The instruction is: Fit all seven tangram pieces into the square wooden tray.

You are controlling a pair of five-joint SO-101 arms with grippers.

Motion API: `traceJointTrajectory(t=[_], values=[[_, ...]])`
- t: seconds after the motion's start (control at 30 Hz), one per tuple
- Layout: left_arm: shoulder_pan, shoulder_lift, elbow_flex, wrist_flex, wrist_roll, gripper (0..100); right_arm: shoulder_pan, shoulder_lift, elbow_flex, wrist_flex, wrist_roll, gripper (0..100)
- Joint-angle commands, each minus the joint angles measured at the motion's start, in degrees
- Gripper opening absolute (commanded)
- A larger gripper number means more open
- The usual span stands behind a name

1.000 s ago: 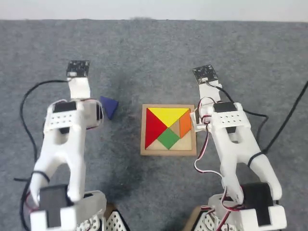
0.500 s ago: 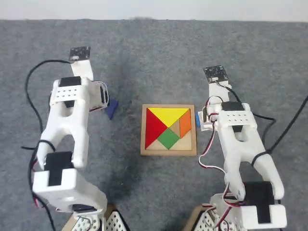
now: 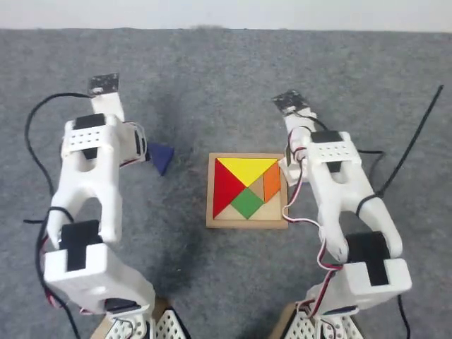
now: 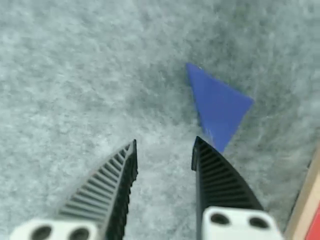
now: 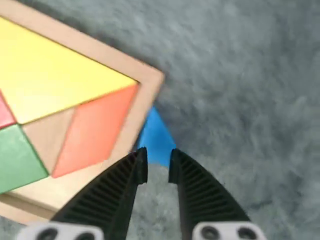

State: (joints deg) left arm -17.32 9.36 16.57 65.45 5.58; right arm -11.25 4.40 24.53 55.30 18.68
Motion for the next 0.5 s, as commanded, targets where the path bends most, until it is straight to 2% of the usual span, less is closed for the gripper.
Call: traceJointTrajectory(t=[0.0,0.47], values=[[-0.44,-0.53,-2.59,0.18,-1.05,17,-1.71,0.22,-3.60,1.01,2.11,15.2],[-0.53,-0.53,-2.59,0.18,-0.97,17,0.04,6.73,-4.57,0.84,4.31,16.6]])
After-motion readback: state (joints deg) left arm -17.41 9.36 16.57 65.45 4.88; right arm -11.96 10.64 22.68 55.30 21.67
